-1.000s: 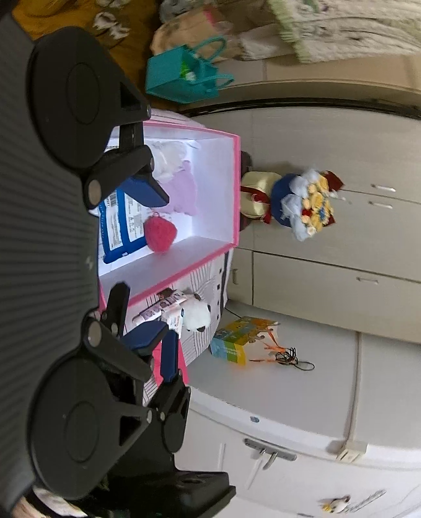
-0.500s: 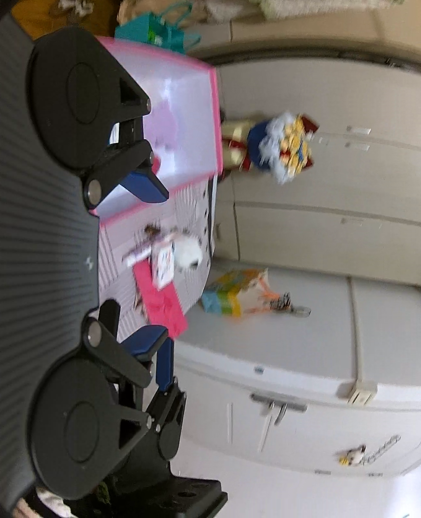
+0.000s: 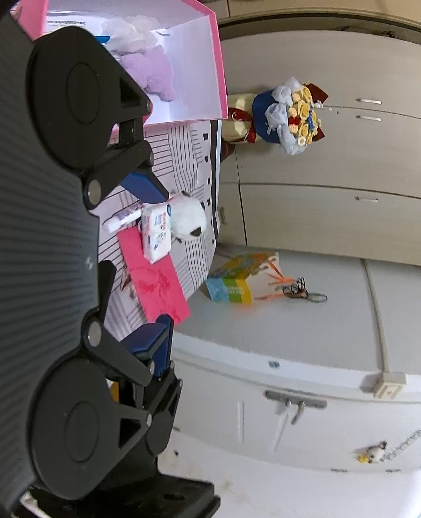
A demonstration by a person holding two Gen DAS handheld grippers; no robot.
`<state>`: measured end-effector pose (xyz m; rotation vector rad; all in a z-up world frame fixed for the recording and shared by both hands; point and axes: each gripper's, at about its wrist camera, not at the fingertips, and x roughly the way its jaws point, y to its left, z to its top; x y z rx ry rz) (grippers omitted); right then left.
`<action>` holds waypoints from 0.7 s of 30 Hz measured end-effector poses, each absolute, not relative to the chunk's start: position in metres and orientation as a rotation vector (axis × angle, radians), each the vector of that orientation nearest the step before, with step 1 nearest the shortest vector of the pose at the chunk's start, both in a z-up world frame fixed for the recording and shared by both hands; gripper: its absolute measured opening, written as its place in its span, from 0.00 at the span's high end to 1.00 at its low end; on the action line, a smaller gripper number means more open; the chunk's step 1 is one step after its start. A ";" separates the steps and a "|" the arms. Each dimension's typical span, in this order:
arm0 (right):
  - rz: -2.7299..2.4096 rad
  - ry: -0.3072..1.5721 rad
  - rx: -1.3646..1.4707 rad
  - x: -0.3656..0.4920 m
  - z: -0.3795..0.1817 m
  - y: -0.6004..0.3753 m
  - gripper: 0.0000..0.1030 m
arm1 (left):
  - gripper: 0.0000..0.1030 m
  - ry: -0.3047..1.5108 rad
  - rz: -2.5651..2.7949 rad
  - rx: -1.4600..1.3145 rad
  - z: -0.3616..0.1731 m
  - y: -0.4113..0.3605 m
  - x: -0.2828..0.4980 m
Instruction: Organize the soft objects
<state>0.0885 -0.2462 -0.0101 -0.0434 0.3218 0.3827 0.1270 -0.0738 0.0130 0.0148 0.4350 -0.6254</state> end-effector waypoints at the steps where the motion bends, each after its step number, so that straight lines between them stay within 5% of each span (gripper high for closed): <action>1: 0.378 0.320 -0.049 0.094 -0.014 -0.247 0.13 | 0.22 0.441 -0.614 0.013 0.010 -0.079 0.133; 21: 0.304 0.626 0.161 0.225 -0.070 -0.273 0.13 | 0.40 0.684 -0.390 -0.189 -0.054 -0.125 0.274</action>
